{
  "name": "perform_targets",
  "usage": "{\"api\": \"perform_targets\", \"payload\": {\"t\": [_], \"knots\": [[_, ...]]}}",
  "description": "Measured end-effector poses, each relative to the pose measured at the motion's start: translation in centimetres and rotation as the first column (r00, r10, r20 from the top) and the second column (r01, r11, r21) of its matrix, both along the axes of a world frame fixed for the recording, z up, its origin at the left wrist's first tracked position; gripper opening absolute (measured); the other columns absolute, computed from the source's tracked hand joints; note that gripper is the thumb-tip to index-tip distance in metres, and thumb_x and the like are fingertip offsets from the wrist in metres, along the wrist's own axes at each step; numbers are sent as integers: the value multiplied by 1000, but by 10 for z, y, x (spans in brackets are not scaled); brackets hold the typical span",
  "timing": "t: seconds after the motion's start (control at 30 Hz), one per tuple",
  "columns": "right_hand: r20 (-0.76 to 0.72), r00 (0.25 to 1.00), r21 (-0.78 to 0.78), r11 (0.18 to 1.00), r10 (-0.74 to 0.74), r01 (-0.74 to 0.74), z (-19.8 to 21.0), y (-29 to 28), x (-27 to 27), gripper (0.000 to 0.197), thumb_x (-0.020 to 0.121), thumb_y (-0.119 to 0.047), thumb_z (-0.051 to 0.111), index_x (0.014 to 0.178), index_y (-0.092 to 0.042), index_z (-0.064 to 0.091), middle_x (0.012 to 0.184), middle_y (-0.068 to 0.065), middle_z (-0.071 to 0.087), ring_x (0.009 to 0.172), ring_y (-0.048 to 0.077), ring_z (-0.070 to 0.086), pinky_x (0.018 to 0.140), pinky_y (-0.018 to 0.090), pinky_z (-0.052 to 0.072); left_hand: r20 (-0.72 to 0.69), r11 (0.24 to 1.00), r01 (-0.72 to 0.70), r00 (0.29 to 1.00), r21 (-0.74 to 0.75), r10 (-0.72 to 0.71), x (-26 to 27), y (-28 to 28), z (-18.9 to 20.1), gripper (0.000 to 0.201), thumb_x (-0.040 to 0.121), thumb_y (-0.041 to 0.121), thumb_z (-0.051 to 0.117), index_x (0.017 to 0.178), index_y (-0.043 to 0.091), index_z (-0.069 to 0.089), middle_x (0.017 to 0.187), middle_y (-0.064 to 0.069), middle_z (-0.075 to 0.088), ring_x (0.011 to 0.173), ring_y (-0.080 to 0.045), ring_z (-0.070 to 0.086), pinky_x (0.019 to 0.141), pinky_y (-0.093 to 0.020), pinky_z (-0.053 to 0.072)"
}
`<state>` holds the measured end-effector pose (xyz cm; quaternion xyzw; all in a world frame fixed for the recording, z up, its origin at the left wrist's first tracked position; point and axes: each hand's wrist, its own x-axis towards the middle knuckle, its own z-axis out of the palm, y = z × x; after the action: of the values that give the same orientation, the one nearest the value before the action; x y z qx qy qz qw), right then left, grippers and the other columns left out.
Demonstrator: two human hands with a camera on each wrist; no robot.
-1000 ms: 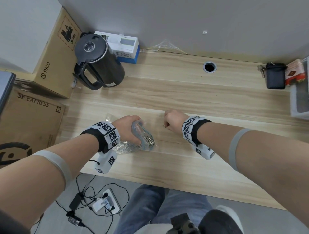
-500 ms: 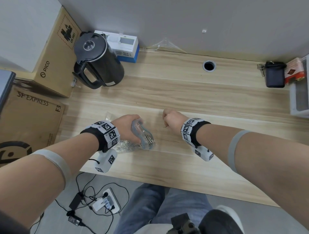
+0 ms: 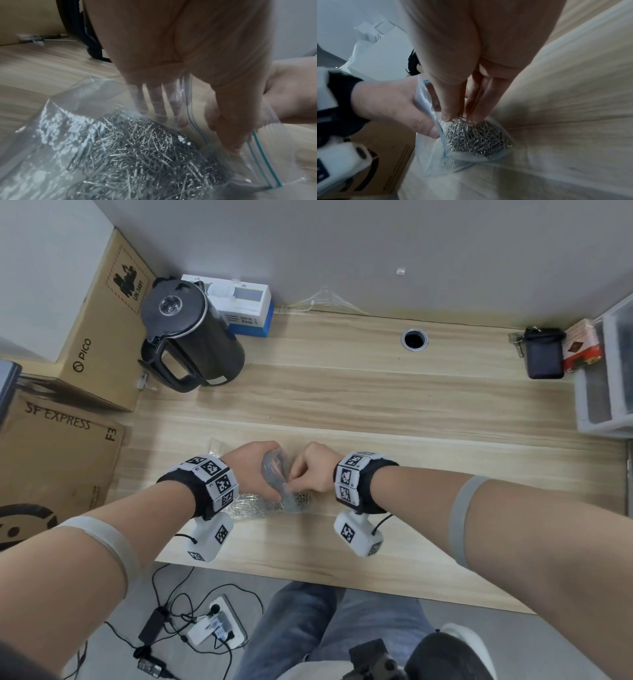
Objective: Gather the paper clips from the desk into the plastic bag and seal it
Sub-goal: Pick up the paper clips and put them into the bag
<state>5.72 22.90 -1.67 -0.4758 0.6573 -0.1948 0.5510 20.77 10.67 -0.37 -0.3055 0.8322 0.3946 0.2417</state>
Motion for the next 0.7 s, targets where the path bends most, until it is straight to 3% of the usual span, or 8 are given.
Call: {"api": "perform_targets", "payload": {"t": [0.1,0.17,0.23,0.33,0.4,0.5,0.57,0.7], "knots": [[87,995,-10,999,-49,50,-3,1,7,8,82,-18,77,88,-13,81,71,-11,70,61,-2,58,69,13,49,-2,1000,8,1000,-2,-8,1,1,2,65,50,30,95,104,27,60,92,9,68,82,-11,66,69,-25,54],[158,980,25,993,-122,119,-4,4,4,9,83,-12,75,90,-10,80,80,3,76,68,6,65,77,23,57,-7,1000,-1,1000,6,1,0,1,3,66,50,30,96,105,25,60,92,8,67,82,-11,65,69,-23,52],[167,966,80,980,-196,184,-6,7,-4,5,82,-11,75,82,-8,78,77,14,75,68,18,68,76,36,61,-6,1000,-11,1000,9,11,1,1,3,69,52,30,96,110,25,59,95,9,66,85,-10,65,71,-22,51],[-54,983,32,983,-177,178,-10,10,-17,16,79,-24,78,72,-12,71,67,2,68,63,14,60,69,33,55,-17,1000,-15,1000,8,15,2,0,1,73,53,32,96,116,27,57,99,12,63,87,-9,62,71,-22,48],[-196,972,28,991,-126,134,-9,14,-20,22,78,-34,78,78,-15,66,73,-4,64,68,15,59,70,32,52,-24,1000,-15,1000,13,16,2,0,0,74,53,32,95,116,27,57,100,12,64,88,-9,62,72,-22,47],[-233,969,161,986,80,-43,-11,18,-13,31,79,-40,75,93,-12,72,85,2,71,76,20,65,74,32,55,-25,1000,-17,1000,20,18,2,0,-1,75,52,32,95,116,27,57,102,10,66,88,-9,64,72,-22,48],[-254,950,181,974,182,-138,-14,19,-8,25,83,-36,70,90,-13,75,88,6,74,82,24,68,78,36,57,-19,1000,-15,1000,20,15,3,-1,-1,75,51,33,95,116,30,56,102,12,66,88,-7,64,72,-22,49],[-297,943,190,977,152,-98,-15,18,-4,17,83,-31,59,80,-16,69,82,5,70,80,28,67,78,41,58,-16,1000,-5,1000,15,5,-2,-4,3,77,52,34,95,117,30,55,103,13,64,89,-7,63,72,-19,48]]}}
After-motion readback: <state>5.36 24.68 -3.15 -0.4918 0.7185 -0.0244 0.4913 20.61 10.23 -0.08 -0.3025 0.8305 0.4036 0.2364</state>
